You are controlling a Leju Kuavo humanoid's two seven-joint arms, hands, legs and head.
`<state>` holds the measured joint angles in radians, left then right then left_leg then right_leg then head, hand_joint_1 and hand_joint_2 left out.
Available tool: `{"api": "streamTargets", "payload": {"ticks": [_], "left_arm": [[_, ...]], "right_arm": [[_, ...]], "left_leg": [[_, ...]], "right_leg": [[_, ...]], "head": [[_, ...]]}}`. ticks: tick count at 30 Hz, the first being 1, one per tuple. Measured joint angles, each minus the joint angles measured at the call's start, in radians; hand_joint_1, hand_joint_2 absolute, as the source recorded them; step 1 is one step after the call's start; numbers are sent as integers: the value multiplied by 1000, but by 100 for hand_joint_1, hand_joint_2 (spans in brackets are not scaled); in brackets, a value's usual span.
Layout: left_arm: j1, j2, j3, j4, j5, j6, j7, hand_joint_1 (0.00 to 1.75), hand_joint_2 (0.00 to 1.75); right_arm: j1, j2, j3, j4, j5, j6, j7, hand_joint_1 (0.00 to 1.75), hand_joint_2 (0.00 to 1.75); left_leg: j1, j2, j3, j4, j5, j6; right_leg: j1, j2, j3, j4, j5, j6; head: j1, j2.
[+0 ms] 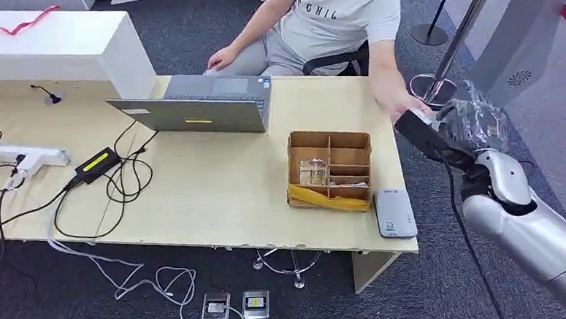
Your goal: Pass the card to the sensor for recognition and then transmit it.
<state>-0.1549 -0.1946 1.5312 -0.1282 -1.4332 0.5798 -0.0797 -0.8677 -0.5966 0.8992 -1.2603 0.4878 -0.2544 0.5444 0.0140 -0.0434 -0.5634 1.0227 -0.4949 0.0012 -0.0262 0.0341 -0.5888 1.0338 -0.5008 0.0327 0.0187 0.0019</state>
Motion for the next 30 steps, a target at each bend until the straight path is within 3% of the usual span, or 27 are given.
{"api": "streamTargets", "payload": {"ticks": [9,10,11,30], "left_arm": [[0,0,0,8,0,29,31,0,0],[0,1,0,8,-4,28,37,0,0],[0,1,0,8,-7,27,42,0,0],[0,3,0,8,-12,22,50,0,0]], "right_arm": [[28,-10,-29,-45,25,0,-8,175,175],[33,-10,-30,-46,23,0,-11,61,175],[37,-9,-30,-47,21,0,-14,0,175],[61,11,-25,-47,60,26,14,0,175]], "left_leg": [[0,1,0,0,0,0],[0,1,0,0,0,0],[0,1,0,0,0,0],[0,1,0,0,0,0]], "right_leg": [[0,1,0,0,0,0],[0,1,0,0,0,0],[0,1,0,0,0,0],[0,1,0,0,0,0]], "head": [[0,0],[0,0],[0,0],[0,0]]}}
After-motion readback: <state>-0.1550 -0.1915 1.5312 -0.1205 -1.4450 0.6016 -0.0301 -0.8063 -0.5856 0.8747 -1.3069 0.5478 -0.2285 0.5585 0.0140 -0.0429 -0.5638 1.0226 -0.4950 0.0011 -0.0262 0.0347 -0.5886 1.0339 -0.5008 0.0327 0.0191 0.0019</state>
